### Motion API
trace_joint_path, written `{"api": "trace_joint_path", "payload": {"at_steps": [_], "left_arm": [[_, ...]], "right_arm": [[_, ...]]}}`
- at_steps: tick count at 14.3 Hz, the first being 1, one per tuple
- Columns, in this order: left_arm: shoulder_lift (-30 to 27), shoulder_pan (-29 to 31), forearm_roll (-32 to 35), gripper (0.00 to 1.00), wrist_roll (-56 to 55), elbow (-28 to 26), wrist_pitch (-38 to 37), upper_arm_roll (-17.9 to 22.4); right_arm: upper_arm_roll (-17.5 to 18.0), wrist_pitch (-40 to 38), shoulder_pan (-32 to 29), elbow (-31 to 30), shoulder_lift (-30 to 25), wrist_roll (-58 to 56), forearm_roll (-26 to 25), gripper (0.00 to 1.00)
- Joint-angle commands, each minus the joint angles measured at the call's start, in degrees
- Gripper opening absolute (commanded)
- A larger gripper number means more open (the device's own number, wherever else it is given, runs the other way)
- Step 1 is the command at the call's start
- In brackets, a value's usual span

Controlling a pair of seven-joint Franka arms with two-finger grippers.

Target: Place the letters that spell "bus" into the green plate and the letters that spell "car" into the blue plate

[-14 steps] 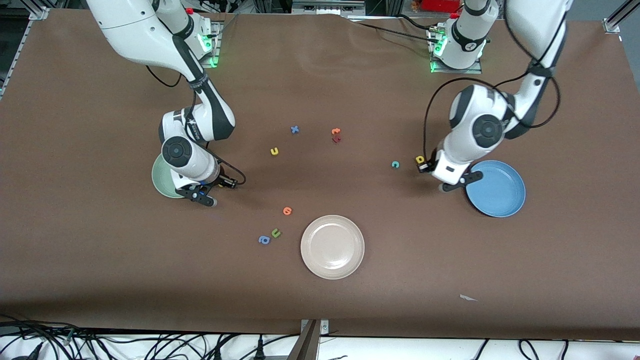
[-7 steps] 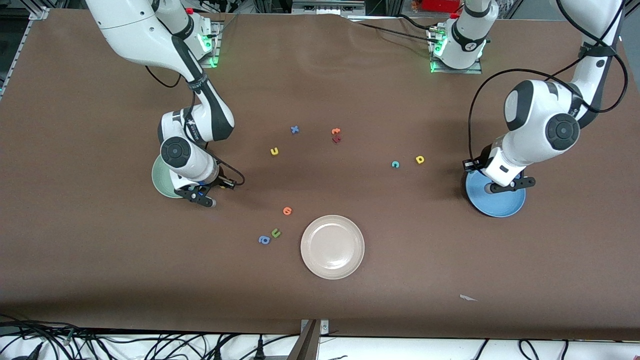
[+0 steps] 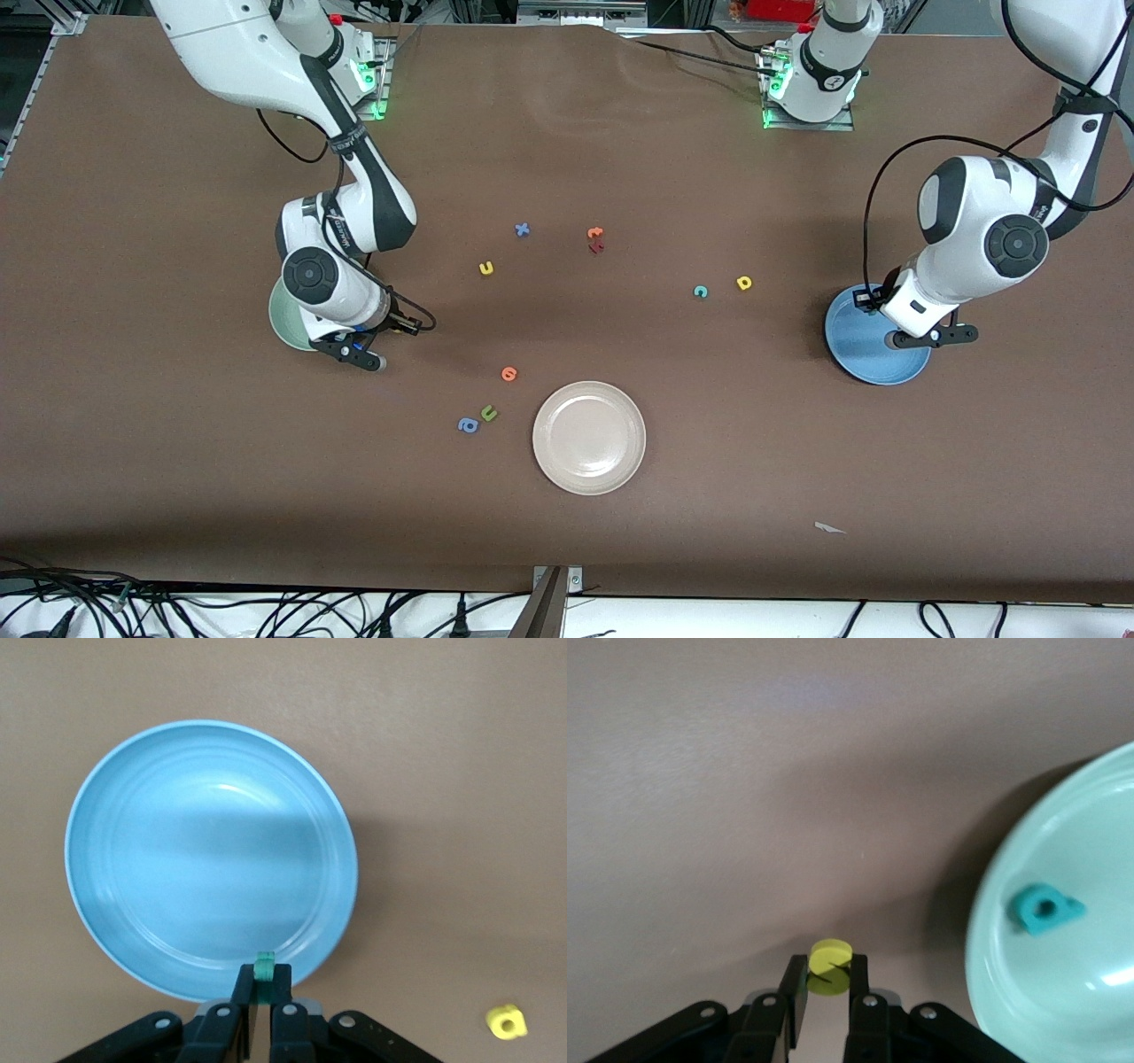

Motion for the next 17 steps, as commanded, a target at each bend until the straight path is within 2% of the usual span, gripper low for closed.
{"api": "trace_joint_path", "payload": {"at_steps": [1, 2, 3, 4, 6, 7, 8, 9, 10, 11, 13, 16, 17], "left_arm": [[2.72, 2.38, 3.21, 0.00, 2.05, 0.52, 4.34, -0.39], [3.95, 3.27, 3.40, 0.03, 2.41, 0.61, 6.19, -0.48], [4.57, 3.28, 3.31, 0.23, 2.76, 0.61, 7.25, -0.48], [4.66, 3.28, 3.22, 0.47, 2.76, 0.61, 7.35, -0.48], [4.66, 3.36, 2.87, 0.56, 2.67, 0.61, 7.35, -0.48], [4.58, 3.36, 2.70, 0.63, 2.59, 0.61, 7.35, -0.48], [4.32, 3.28, 2.61, 0.66, 1.80, 0.61, 7.00, -0.74], [3.53, 2.93, 2.26, 0.66, 0.32, 0.61, 6.39, -1.18], [2.39, 2.92, 0.86, 0.66, -2.31, 0.61, 5.16, -2.75], [1.86, 2.92, -0.19, 0.71, -5.03, 0.53, 3.93, -4.50], [1.50, 3.01, -1.34, 0.87, -10.83, 0.44, 3.83, -7.93], [1.59, 2.75, -5.37, 0.98, -21.20, 0.44, 3.92, -13.29], [1.94, 2.75, -6.35, 0.98, -24.54, 0.35, 3.92, -14.88]], "right_arm": [[-1.25, -8.34, -0.67, 1.92, -2.13, -7.46, 0.67, 0.16], [-3.08, -9.67, -0.85, 1.31, -2.66, -11.60, 0.94, 0.16], [-3.62, -10.20, -0.85, -0.09, -3.88, -13.65, 0.94, 0.16], [-4.76, -10.29, -0.94, -1.23, -4.33, -14.71, 0.85, 0.16], [-8.27, -9.94, -1.46, -1.86, -3.73, -21.80, 0.94, 0.19], [-8.37, -9.68, -2.60, -1.86, -3.29, -22.97, 0.94, 0.27], [-8.38, -9.77, -2.78, -1.86, -2.85, -22.90, 1.03, 0.64], [-8.38, -9.94, -2.70, -1.77, -2.84, -22.81, 1.20, 0.89], [-8.11, -10.20, -2.70, -1.68, -3.10, -22.72, 1.38, 0.98], [-7.07, -10.47, -2.52, -1.34, -3.63, -22.46, 1.47, 0.98], [-3.56, -10.56, -2.44, -1.33, -4.42, -15.90, 1.91, 0.98], [3.65, -8.90, -2.35, -1.24, -5.65, -5.43, 1.82, 0.98], [5.49, -8.02, -2.26, -1.24, -5.83, -1.84, 1.82, 0.98]]}}
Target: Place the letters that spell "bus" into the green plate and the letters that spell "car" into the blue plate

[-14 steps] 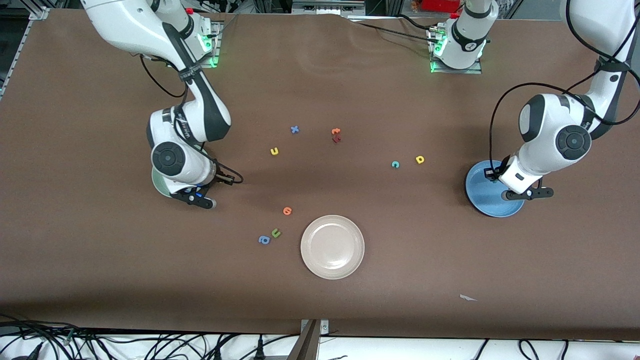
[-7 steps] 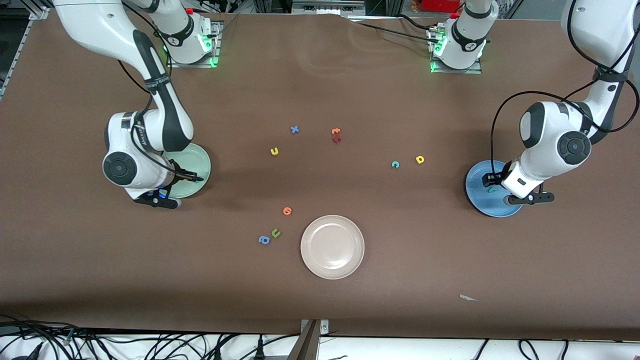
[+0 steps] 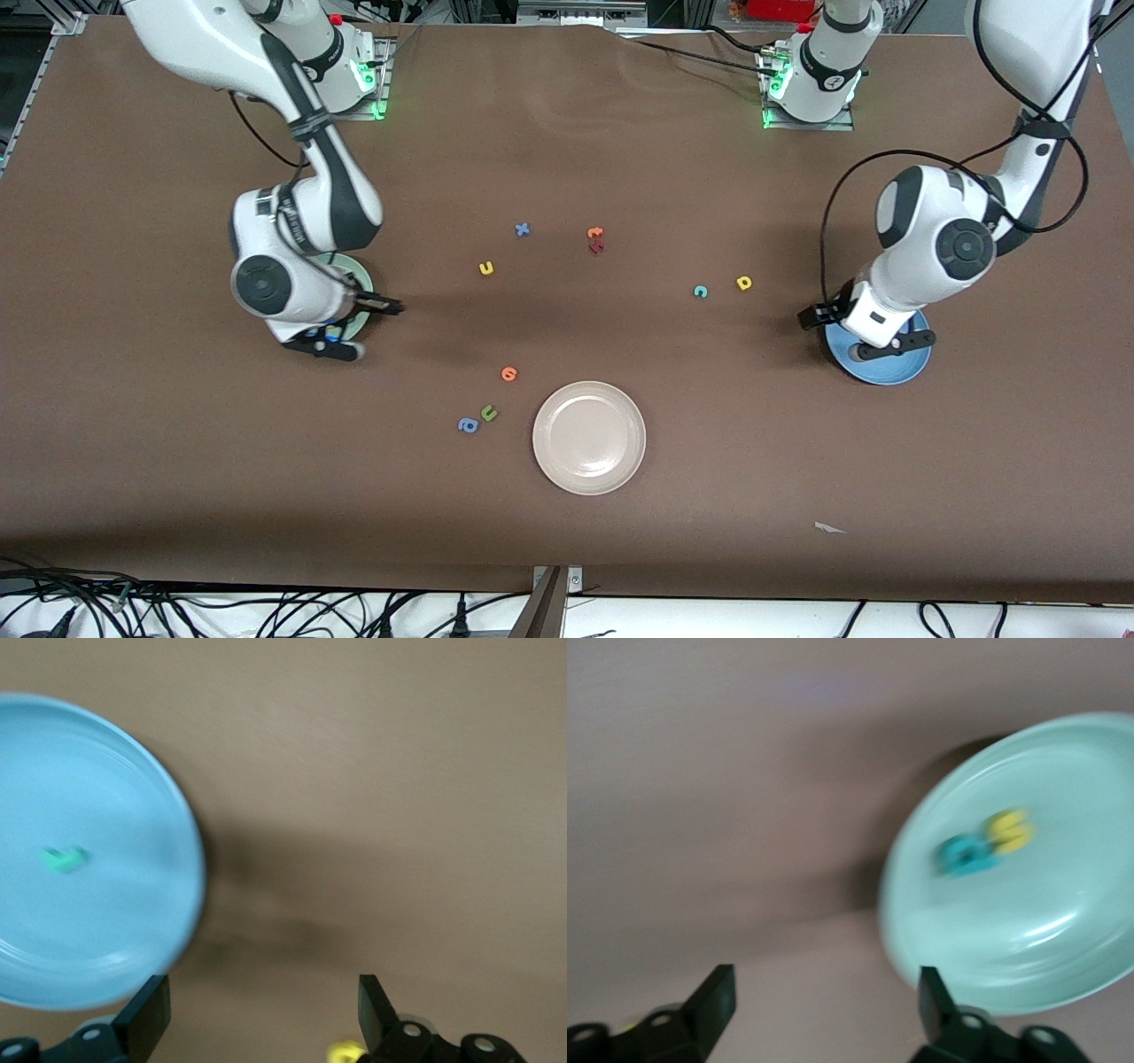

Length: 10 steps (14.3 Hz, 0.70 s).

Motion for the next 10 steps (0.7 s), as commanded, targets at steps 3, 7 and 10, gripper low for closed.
{"api": "trace_joint_path", "payload": {"at_steps": [3, 7, 10], "left_arm": [[0.30, 0.12, -2.49, 0.98, -9.45, -3.32, -0.45, -4.04], [1.52, -0.14, -2.58, 0.98, -12.61, -8.69, 5.42, -4.22], [3.46, -1.98, -2.58, 0.98, -17.44, -8.96, 6.58, -4.83]], "right_arm": [[6.94, 5.56, 2.05, -2.14, -1.36, 18.86, 0.33, 0.91], [7.12, 18.53, 6.89, -10.20, -1.36, 31.79, 0.33, 0.75], [7.82, 23.49, 9.35, -14.53, -1.44, 36.21, 0.33, 0.71]]}}
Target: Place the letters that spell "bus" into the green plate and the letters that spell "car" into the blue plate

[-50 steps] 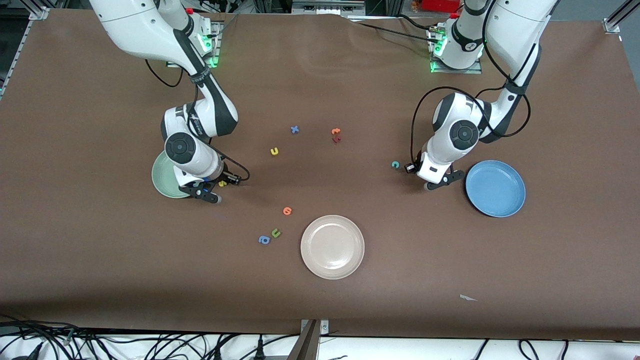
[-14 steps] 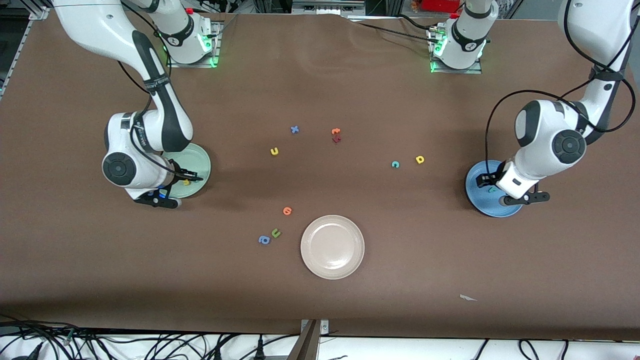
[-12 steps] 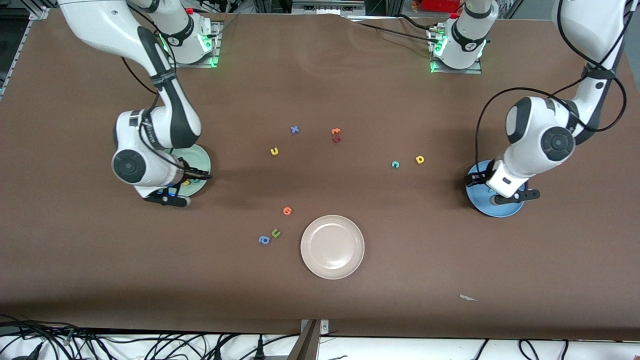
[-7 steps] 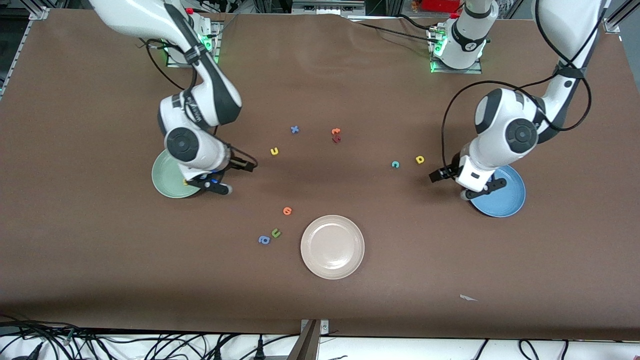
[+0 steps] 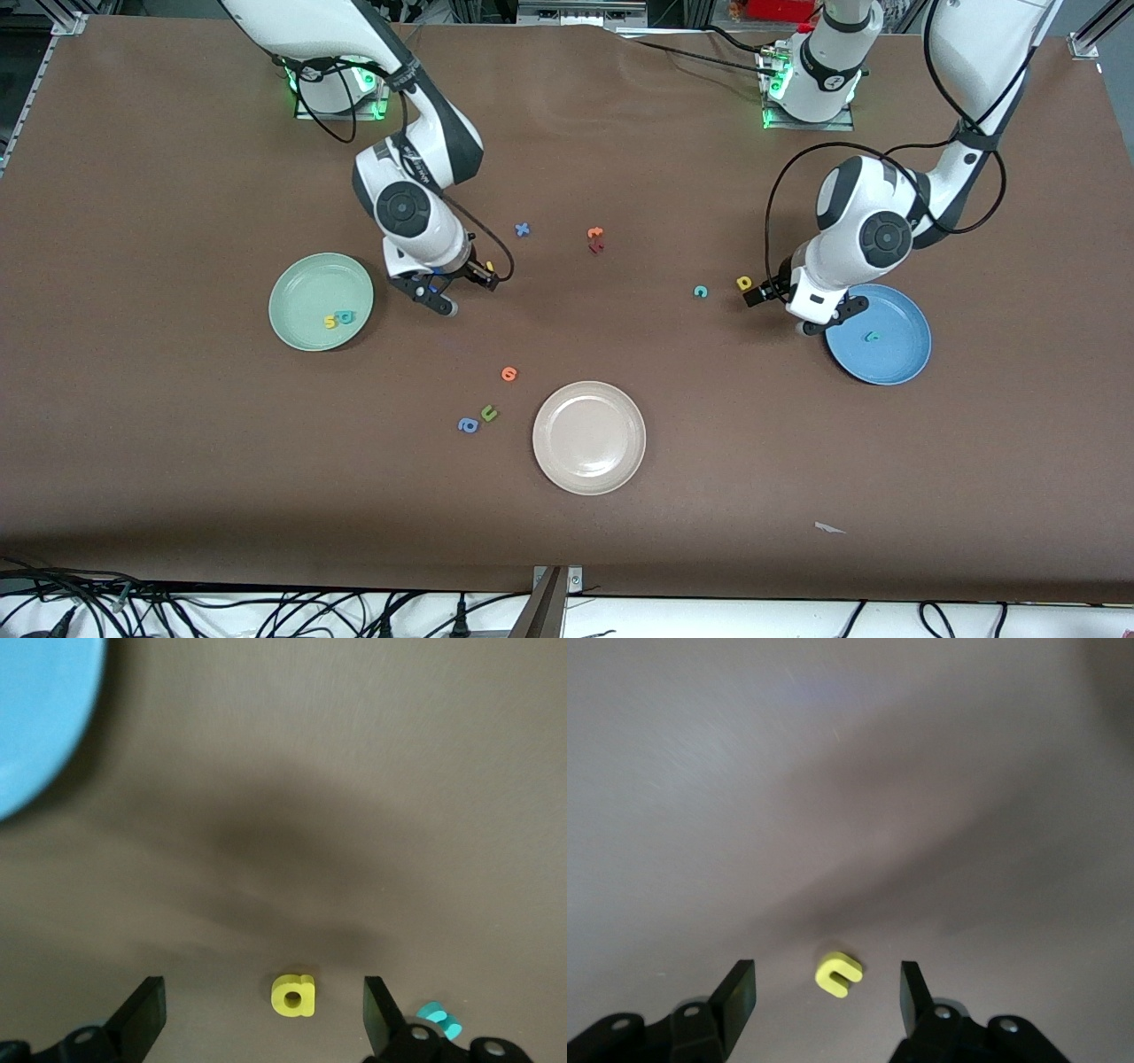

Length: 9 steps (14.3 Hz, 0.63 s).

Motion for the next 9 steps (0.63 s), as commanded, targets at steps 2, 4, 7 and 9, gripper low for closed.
{"api": "trace_joint_path", "payload": {"at_steps": [2, 4, 7, 9], "left_arm": [[2.07, -1.79, -1.08, 0.98, -4.42, -0.24, 1.36, -0.27], [3.39, -1.79, -1.08, 0.98, -4.60, -0.85, 3.46, -0.19], [4.45, -1.79, -1.00, 0.98, -4.78, -1.30, 4.53, -0.18], [4.80, -1.88, -1.00, 0.96, -6.61, -1.30, 4.53, -0.27]], "right_arm": [[0.34, 4.40, 1.71, -4.04, -1.09, 3.66, 0.33, 0.69], [0.34, 7.38, 2.68, -5.27, -0.47, 4.36, 0.33, 0.58], [0.25, 9.15, 2.77, -5.98, -0.03, 4.36, 0.33, 0.54], [0.25, 10.38, 2.77, -6.06, 0.58, 4.36, 0.33, 0.54]]}}
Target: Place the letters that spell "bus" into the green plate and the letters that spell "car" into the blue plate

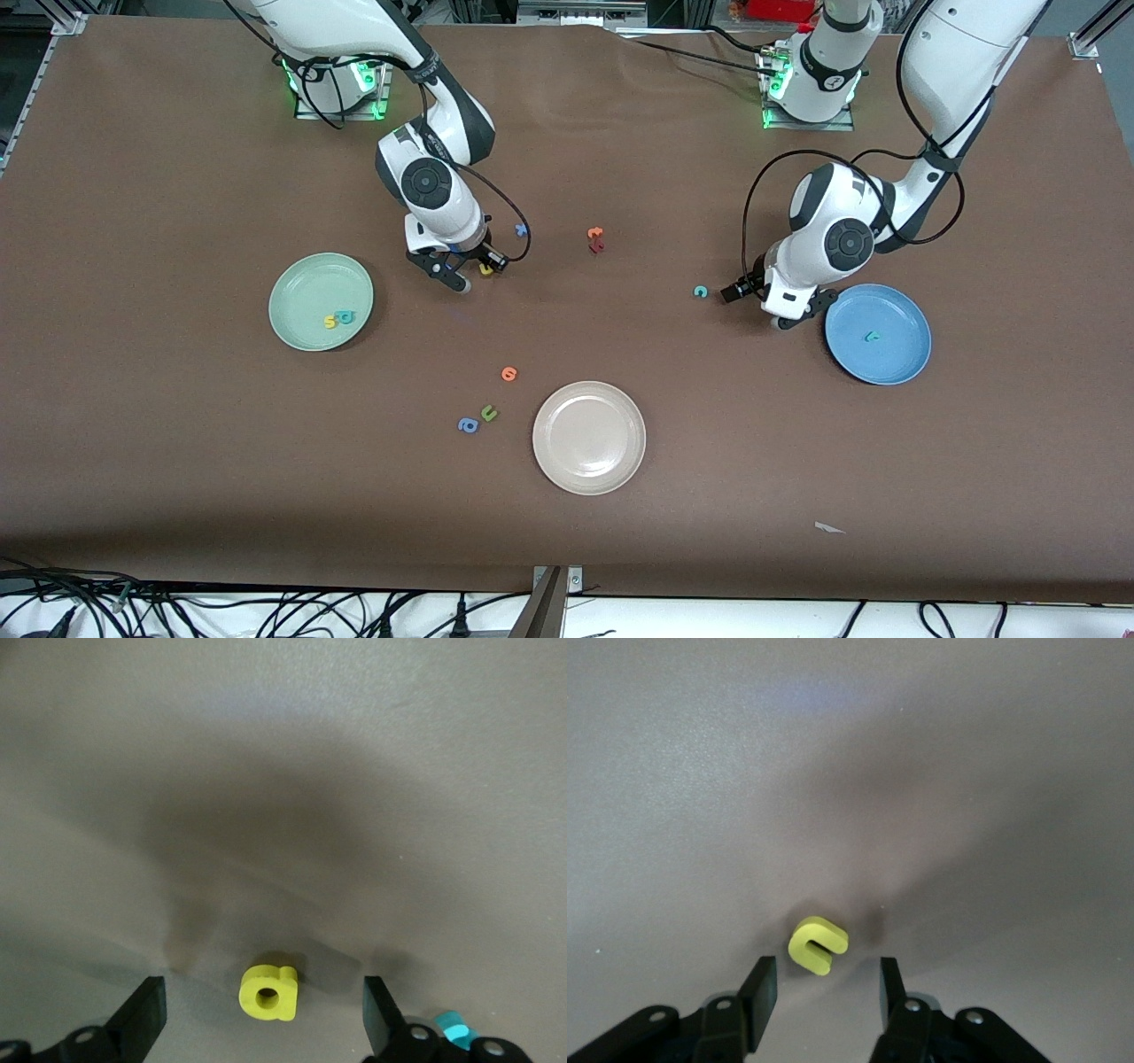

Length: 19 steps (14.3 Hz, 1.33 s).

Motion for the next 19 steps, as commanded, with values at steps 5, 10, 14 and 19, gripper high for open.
{"api": "trace_joint_path", "payload": {"at_steps": [5, 10, 14, 19], "left_arm": [[0.15, -1.07, -0.99, 0.88, -5.02, -0.31, 0.78, -0.02], [0.23, -1.77, -0.99, 0.67, -5.38, -0.31, 0.78, -0.02], [0.23, -1.86, -0.99, 0.49, -5.38, -0.31, 0.78, -0.02], [0.06, -2.21, -0.73, 0.19, -5.38, -0.22, 0.78, -0.02]], "right_arm": [[-0.14, 4.01, 0.26, -0.90, 1.38, 0.66, 0.33, 0.46], [-0.31, 4.01, 0.26, -0.81, 1.29, 0.39, 0.33, 0.20], [-0.84, 2.00, 0.26, -0.20, -0.20, -0.22, 0.33, 0.15], [-2.76, 0.84, 0.09, -0.11, -0.82, -1.36, -0.20, 0.44]]}}
